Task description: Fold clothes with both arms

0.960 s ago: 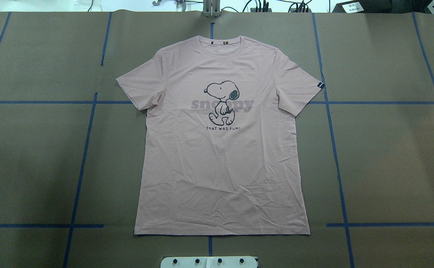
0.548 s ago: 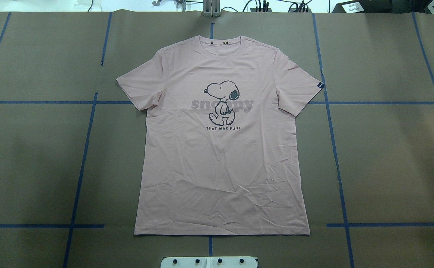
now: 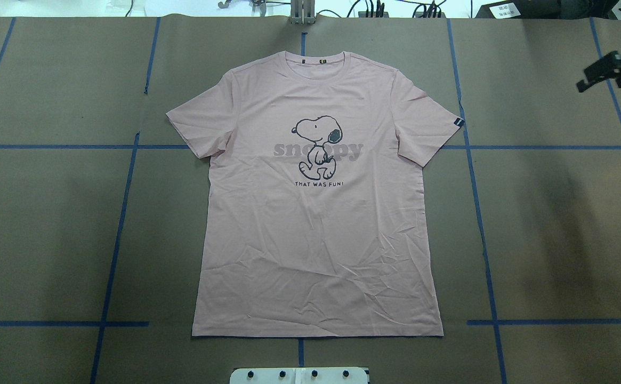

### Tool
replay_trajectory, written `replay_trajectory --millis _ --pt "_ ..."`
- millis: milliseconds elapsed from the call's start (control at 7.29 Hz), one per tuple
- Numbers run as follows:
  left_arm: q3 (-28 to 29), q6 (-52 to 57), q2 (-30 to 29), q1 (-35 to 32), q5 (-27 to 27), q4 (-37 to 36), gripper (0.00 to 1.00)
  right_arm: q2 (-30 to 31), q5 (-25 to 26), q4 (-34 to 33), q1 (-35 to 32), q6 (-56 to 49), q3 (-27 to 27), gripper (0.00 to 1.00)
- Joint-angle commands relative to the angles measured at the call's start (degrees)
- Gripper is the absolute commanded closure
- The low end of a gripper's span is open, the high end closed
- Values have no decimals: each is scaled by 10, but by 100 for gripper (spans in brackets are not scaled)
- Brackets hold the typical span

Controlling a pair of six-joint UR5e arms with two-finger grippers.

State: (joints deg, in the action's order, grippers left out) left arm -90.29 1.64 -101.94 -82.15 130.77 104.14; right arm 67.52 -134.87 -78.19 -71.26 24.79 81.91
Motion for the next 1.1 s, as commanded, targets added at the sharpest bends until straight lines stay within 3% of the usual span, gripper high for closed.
replay_trajectory --millis 0,274,548,960 --pt "39 -27 -11 14 -1 73 0 -62 60 66 87 114 -50 0" --pt "42 -105 -11 21 -1 109 0 -88 118 193 144 227 -128 0" --pt "43 -125 -12 21 0 121 0 -89 159 197 164 230 -138 0" --pt "41 -126 -12 21 0 121 0 -87 159 193 170 228 -153 5"
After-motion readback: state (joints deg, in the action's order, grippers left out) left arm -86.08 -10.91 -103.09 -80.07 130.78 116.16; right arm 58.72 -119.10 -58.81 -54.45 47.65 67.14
